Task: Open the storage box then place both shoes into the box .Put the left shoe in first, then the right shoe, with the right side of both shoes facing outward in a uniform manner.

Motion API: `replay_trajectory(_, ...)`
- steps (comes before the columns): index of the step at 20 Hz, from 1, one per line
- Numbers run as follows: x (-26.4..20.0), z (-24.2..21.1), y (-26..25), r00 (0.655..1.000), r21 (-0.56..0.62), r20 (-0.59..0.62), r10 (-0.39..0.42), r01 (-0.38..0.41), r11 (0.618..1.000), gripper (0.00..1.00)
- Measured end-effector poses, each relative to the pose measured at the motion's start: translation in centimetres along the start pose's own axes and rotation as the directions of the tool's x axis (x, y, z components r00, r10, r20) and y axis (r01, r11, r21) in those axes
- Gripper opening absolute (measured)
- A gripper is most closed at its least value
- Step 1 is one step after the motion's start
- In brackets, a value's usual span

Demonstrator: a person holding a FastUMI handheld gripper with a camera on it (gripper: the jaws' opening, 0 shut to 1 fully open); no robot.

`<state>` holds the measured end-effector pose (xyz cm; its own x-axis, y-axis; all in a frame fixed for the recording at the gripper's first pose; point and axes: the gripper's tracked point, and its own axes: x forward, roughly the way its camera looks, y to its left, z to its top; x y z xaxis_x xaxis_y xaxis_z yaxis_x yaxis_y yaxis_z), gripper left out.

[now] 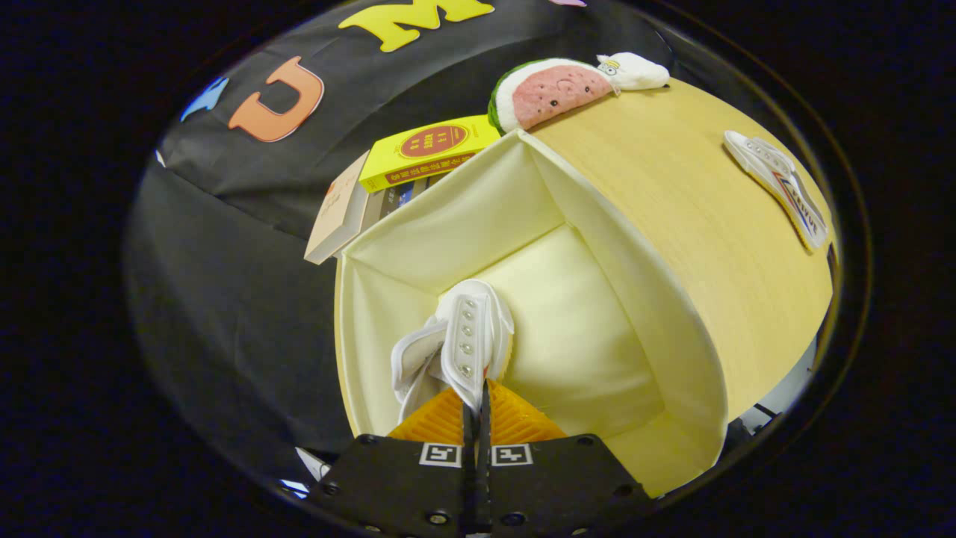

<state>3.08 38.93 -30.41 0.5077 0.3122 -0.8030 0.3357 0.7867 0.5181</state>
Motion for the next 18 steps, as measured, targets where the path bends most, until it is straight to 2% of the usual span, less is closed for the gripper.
replay_trajectory(1, 0.2, -0.2, 0.2, 1.0, -0.004, -0.013, 0.005, -0.005, 1.0, 0.0)
replay_trajectory(2, 0.2, -0.1, 1.1, 0.999, -0.003, -0.019, 0.047, -0.047, 0.999, 0.02)
replay_trajectory(3, 0.4, -0.2, 1.7, 0.997, -0.012, -0.022, 0.074, -0.075, 0.997, 0.11)
replay_trajectory(4, -0.3, -0.3, 2.4, 0.996, -0.031, -0.023, 0.09, -0.09, 0.995, 0.27)
replay_trajectory(6, -1.3, 0.0, 2.5, 0.997, -0.095, -0.012, 0.08, -0.08, 0.992, 0.77)
replay_trajectory(7, -1.9, 0.3, 2.7, 0.997, -0.125, 0.003, 0.082, -0.081, 0.989, 0.81)
replay_trajectory(9, -4.0, 1.1, 2.9, 0.994, -0.199, 0.055, 0.095, -0.083, 0.977, 0.81)
replay_trajectory(11, -6.4, 2.4, 2.9, 0.986, -0.302, 0.124, 0.11, -0.068, 0.951, 0.81)
replay_trajectory(12, -7.7, 3.2, 2.5, 0.979, -0.358, 0.166, 0.117, -0.051, 0.932, 0.85)
replay_trajectory(15, -12.6, 6.4, 1.0, 0.941, -0.486, 0.309, 0.135, 0.035, 0.873, 0.93)
replay_trajectory(18, -16.6, 9.6, -1.5, 0.892, -0.556, 0.421, 0.166, 0.109, 0.824, 0.96)
